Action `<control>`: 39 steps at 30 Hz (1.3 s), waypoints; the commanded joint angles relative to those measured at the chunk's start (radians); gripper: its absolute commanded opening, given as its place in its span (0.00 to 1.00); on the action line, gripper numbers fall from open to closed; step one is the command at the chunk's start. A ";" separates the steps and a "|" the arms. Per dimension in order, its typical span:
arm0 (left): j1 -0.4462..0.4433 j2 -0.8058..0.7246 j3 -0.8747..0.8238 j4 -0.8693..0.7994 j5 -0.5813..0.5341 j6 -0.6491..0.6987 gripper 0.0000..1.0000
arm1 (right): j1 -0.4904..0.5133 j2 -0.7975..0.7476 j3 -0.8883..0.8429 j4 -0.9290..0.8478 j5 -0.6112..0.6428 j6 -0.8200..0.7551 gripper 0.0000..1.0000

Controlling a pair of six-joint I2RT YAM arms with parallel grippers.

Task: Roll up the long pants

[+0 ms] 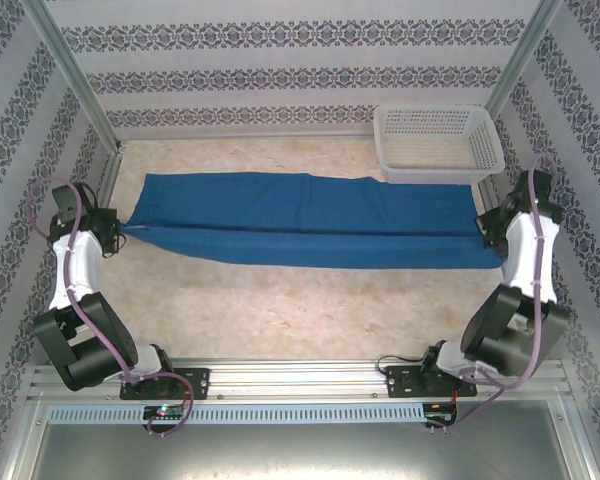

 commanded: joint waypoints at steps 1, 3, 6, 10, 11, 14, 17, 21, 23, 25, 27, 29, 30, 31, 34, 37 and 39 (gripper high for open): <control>0.002 0.020 0.108 -0.007 -0.045 0.057 0.00 | 0.001 0.082 0.113 0.070 0.021 -0.039 0.00; -0.003 0.036 0.144 0.011 -0.043 0.059 0.00 | 0.002 0.147 0.181 0.069 0.019 -0.049 0.00; -0.006 0.089 0.195 0.021 -0.017 0.023 0.00 | 0.005 0.247 0.276 0.058 0.007 -0.059 0.00; -0.029 0.170 0.253 0.033 -0.025 0.007 0.00 | 0.023 0.357 0.387 0.050 0.008 -0.066 0.00; -0.038 0.192 0.267 0.035 -0.041 0.007 0.00 | 0.029 0.382 0.421 0.046 0.008 -0.068 0.00; -0.057 0.267 0.315 0.034 -0.077 0.001 0.00 | 0.045 0.452 0.513 0.034 0.015 -0.077 0.00; -0.070 0.362 0.382 0.028 -0.088 0.003 0.00 | 0.062 0.535 0.640 -0.002 0.022 -0.091 0.00; -0.089 0.478 0.464 0.037 -0.100 0.003 0.00 | 0.086 0.652 0.834 -0.066 0.049 -0.115 0.00; -0.103 0.531 0.510 0.033 -0.113 0.003 0.00 | 0.097 0.720 0.932 -0.103 0.054 -0.124 0.00; -0.115 0.575 0.551 0.024 -0.120 0.006 0.00 | 0.108 0.779 1.008 -0.133 0.068 -0.130 0.00; -0.124 0.612 0.589 0.016 -0.122 0.005 0.00 | 0.118 0.821 1.055 -0.141 0.083 -0.136 0.00; -0.130 0.643 0.618 0.016 -0.122 0.004 0.00 | 0.124 0.854 1.079 -0.143 0.091 -0.142 0.00; -0.132 0.657 0.631 0.016 -0.121 0.003 0.00 | 0.128 0.867 1.088 -0.147 0.095 -0.143 0.00; -0.132 0.669 0.645 0.014 -0.119 0.004 0.00 | 0.129 0.877 1.091 -0.150 0.100 -0.143 0.00; -0.133 0.688 0.671 -0.007 -0.118 0.011 0.00 | 0.133 0.890 1.091 -0.174 0.114 -0.144 0.00; -0.133 0.683 0.673 -0.032 -0.123 0.020 0.00 | 0.134 0.879 1.076 -0.184 0.125 -0.160 0.00; -0.133 0.672 0.672 -0.056 -0.133 0.026 0.00 | 0.132 0.857 1.060 -0.185 0.137 -0.172 0.00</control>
